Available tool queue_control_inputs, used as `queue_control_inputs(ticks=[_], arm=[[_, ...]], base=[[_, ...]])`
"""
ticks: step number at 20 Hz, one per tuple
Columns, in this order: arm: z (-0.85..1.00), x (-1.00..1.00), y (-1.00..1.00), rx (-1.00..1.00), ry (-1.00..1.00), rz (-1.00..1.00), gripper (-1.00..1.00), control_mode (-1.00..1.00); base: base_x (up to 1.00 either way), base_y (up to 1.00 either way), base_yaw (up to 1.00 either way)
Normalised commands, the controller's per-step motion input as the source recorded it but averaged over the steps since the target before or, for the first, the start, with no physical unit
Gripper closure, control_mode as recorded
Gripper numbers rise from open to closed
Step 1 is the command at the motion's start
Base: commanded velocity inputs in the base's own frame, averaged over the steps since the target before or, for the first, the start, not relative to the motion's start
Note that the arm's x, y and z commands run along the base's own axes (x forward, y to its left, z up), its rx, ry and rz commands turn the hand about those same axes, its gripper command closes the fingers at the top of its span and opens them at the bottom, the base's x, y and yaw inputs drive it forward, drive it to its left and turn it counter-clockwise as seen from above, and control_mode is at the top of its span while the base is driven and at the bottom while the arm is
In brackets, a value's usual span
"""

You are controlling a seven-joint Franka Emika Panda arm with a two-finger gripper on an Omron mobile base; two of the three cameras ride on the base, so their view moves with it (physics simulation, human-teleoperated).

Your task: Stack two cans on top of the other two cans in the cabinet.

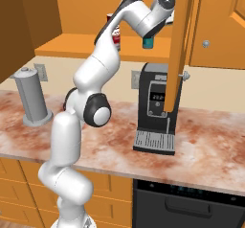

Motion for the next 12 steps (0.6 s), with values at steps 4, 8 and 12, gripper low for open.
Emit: queue_control_inputs(ticks=[4,8,12], arm=[[-0.03,0.00,0.00,0.00,0.00,0.00,-1.00,-1.00],[-0.02,0.00,0.00,0.00,0.00,0.00,-1.00,-1.00],[-0.08,-0.09,0.00,0.00,0.00,0.00,-1.00,-1.00]], base=[[0.00,0.00,0.00],[0.00,0.00,0.00],[0.00,0.00,0.00]])
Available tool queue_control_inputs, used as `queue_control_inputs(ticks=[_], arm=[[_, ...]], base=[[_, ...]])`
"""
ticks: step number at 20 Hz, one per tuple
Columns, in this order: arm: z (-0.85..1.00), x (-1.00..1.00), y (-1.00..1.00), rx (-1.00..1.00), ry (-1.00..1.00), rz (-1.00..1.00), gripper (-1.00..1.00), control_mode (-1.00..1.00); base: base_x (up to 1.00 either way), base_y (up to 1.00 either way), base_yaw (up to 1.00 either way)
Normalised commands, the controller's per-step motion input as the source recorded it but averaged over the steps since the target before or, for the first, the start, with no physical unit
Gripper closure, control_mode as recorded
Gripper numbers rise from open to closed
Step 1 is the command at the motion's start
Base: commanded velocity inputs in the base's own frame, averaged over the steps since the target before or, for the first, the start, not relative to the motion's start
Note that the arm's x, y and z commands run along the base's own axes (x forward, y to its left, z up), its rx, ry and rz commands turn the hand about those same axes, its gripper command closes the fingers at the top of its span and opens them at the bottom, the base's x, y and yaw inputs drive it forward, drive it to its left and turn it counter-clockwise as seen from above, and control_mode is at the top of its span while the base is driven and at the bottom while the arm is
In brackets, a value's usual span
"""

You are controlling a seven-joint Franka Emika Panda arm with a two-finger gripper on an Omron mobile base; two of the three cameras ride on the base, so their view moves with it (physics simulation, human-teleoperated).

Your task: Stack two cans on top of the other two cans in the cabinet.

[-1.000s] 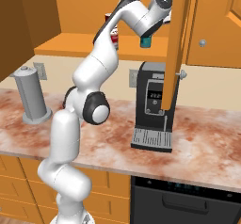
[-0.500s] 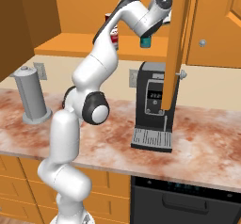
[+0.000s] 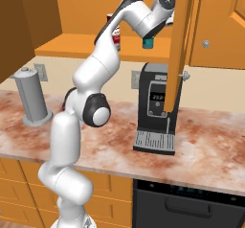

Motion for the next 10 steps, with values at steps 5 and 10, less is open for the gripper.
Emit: queue_control_inputs(ticks=[5,10], arm=[[-0.11,-0.05,0.00,0.00,0.00,0.00,-1.00,-1.00],[-0.06,0.00,0.02,0.00,0.00,0.00,-1.00,-1.00]], base=[[0.00,0.00,0.00],[0.00,0.00,0.00]])
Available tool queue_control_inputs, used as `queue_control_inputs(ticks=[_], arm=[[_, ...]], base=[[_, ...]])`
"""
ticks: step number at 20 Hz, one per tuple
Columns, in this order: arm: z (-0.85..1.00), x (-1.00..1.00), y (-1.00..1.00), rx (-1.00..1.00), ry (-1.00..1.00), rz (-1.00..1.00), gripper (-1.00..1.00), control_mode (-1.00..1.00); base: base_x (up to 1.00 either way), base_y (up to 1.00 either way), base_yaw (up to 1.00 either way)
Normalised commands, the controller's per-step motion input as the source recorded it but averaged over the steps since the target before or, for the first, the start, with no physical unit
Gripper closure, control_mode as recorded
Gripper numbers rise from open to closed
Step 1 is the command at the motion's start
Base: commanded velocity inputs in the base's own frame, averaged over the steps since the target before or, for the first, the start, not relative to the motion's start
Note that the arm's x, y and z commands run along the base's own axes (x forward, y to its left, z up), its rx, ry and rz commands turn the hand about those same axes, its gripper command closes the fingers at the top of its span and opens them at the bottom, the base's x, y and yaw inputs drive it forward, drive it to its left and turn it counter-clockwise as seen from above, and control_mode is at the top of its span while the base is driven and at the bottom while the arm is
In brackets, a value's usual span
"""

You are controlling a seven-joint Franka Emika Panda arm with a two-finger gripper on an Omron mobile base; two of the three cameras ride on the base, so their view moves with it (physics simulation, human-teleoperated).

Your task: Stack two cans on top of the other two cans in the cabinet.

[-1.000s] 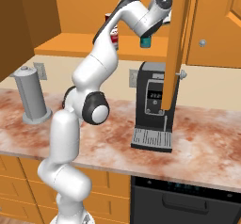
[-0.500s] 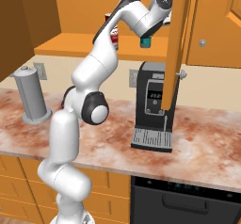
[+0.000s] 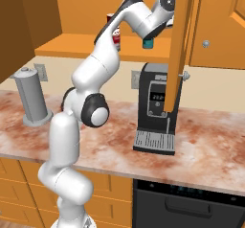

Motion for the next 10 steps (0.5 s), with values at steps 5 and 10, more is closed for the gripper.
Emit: queue_control_inputs(ticks=[5,10], arm=[[-0.04,-0.08,0.04,0.00,0.00,0.00,-1.00,-1.00],[-0.04,-0.30,0.00,0.00,-0.02,0.00,-1.00,-1.00]], base=[[0.00,0.00,0.00],[0.00,0.00,0.00]])
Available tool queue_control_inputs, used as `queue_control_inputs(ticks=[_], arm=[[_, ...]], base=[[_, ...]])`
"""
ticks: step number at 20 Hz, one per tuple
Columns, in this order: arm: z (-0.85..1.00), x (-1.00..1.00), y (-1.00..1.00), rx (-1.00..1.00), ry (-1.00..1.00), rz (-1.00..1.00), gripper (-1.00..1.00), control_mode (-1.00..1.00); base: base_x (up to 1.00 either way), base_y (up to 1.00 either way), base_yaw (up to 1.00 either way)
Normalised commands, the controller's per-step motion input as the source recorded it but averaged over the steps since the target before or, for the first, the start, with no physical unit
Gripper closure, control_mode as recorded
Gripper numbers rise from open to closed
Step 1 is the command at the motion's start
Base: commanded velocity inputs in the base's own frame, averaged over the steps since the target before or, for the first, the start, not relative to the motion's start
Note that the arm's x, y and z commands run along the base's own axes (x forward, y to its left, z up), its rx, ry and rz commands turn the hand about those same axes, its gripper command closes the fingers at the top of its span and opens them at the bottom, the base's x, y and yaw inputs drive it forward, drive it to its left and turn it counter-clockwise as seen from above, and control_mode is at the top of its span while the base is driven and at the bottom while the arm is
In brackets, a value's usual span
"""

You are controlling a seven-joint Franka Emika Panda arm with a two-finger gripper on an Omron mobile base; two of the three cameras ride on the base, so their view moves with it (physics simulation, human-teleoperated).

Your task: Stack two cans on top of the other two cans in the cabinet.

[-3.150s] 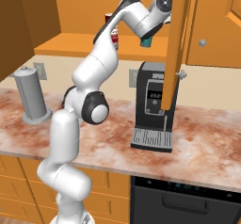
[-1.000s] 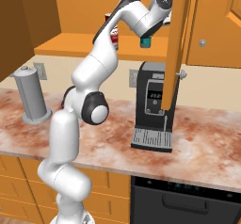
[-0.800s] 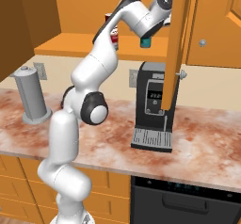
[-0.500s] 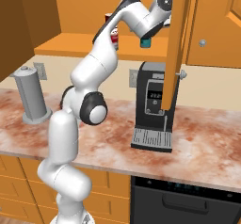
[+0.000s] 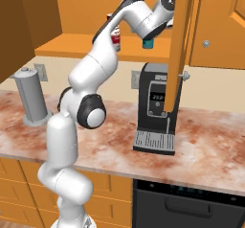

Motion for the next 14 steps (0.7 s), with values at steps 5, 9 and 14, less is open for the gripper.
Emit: queue_control_inputs(ticks=[5,9,14], arm=[[-0.09,-0.39,0.04,0.00,0.00,-0.02,-1.00,-1.00],[-0.16,-0.36,0.17,0.00,0.00,-0.03,-1.00,-1.00],[-0.26,-0.47,0.35,0.00,0.00,-0.07,-1.00,-1.00]], base=[[0.00,0.00,0.00],[0.00,0.00,0.00],[0.00,0.00,0.00]])
